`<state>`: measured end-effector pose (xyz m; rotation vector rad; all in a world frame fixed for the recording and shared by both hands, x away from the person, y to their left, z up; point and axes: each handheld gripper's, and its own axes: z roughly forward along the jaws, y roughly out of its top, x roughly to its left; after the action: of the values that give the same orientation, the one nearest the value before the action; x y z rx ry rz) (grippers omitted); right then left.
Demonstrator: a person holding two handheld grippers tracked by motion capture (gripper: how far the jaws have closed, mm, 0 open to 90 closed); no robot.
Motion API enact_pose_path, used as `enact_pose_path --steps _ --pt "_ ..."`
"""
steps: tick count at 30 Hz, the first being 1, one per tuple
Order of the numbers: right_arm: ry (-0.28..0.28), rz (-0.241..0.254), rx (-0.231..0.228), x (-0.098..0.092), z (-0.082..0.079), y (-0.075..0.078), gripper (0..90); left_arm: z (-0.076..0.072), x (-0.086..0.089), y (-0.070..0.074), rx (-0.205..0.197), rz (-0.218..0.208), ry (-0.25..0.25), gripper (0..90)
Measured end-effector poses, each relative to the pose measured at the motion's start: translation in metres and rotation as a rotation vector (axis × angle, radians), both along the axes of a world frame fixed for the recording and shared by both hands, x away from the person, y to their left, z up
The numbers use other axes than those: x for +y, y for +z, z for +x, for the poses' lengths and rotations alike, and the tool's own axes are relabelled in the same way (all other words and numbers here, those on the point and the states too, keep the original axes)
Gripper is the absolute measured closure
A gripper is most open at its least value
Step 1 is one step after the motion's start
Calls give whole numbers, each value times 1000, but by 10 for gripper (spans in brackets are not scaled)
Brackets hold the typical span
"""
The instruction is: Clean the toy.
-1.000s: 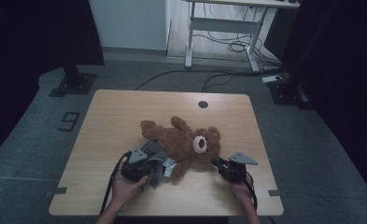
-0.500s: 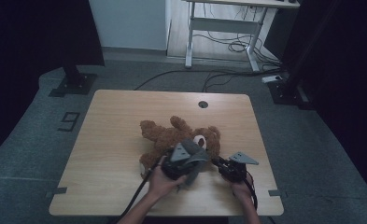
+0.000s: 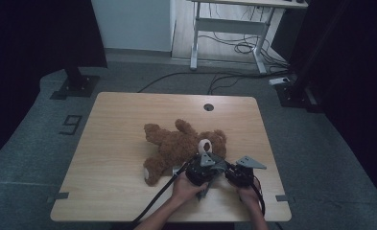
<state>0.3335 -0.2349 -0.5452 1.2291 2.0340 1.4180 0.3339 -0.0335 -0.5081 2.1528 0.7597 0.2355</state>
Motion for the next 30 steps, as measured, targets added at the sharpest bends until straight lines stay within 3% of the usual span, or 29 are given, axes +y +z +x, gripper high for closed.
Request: enact_pose_path --steps 11,20,24,26,30 --pt "-11 -2 6 -1 0 0 780 -11 49 3 13 -34 81 802" --pt "-11 0 3 -3 0 -1 780 -23 115 10 4 -75 174 803" --pt "-9 15 5 -4 -1 -1 780 -28 146 11 -1 -70 219 803" --pt "-7 16 5 -4 -1 -1 780 -29 160 8 -6 -44 249 803" --pt "-7 19 4 -4 -1 -2 780 -29 183 0 17 -41 280 803"
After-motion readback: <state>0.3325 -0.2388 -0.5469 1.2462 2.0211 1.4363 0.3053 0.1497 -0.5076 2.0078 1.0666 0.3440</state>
